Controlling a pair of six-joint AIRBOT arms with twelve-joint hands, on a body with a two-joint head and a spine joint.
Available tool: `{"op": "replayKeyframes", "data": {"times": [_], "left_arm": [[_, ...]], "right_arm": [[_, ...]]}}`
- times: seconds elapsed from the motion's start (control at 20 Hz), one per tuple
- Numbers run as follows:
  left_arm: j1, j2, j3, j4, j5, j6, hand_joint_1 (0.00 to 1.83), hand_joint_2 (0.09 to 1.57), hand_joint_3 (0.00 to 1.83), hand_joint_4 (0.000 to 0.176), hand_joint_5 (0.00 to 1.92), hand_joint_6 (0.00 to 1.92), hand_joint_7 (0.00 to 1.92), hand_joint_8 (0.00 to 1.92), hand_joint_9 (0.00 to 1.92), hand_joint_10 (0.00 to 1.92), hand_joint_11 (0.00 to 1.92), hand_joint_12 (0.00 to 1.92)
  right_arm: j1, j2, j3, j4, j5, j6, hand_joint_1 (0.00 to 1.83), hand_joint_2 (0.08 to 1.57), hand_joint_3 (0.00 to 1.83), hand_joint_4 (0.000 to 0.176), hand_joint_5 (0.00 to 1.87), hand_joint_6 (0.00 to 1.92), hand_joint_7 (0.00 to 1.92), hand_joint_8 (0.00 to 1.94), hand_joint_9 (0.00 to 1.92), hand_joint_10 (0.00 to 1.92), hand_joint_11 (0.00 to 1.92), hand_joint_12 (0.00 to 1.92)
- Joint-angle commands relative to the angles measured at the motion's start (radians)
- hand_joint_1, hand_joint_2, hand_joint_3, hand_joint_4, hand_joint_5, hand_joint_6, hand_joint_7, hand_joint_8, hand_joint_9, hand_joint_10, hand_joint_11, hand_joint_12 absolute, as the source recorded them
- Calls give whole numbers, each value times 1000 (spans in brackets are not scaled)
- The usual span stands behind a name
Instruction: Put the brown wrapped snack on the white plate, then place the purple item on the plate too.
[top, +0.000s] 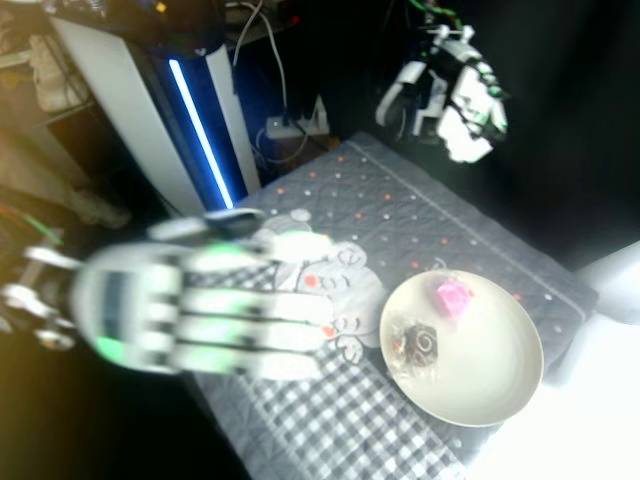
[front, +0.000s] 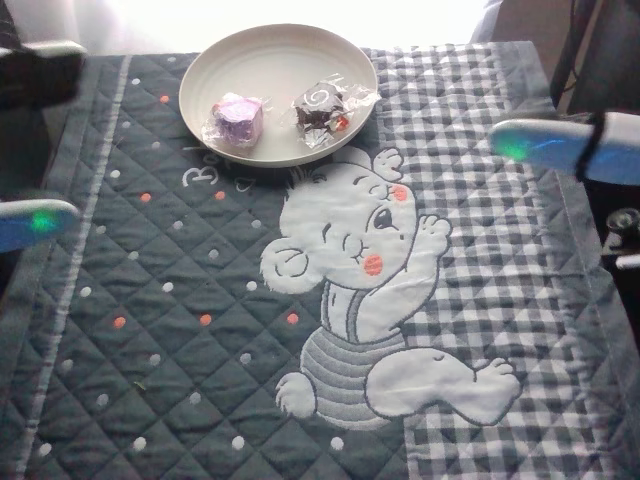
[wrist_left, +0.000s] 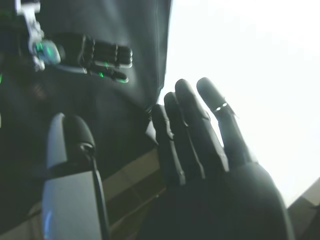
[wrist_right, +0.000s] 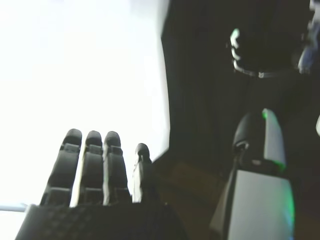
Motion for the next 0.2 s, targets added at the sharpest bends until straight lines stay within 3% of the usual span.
{"op": "replayKeyframes", "data": {"times": [0.0, 0.05, 0.1, 0.15], "left_arm": [[6, 3, -6, -35, -207, -26, 829, 943, 11, 0, 374, 0, 421, 0, 445, 0, 2, 1341], [19, -1, -8, -45, -234, -46, 503, 1107, 48, 0, 272, 0, 358, 0, 407, 0, 0, 1374], [32, -19, 2, -58, -241, -120, 355, 1204, 30, 0, 178, 0, 266, 0, 337, 0, 0, 1320], [36, -35, 18, -64, -241, -155, 357, 1170, 3, 5, 65, 0, 120, 2, 174, 5, 0, 1064]], "right_arm": [[-7, 9, -17, 11, 237, -5, 743, 672, 0, 176, 0, 0, 124, 1, 189, 13, 74, 48], [-12, 9, -26, 13, 250, -7, 781, 698, 10, 176, 22, 8, 138, 5, 210, 15, 110, 67], [-14, 8, -32, 13, 253, -8, 722, 762, 9, 171, 55, 5, 167, 4, 205, 6, 111, 82], [-14, 8, -31, 14, 253, -8, 691, 829, 7, 169, 86, 3, 171, 1, 169, 0, 84, 85]]}}
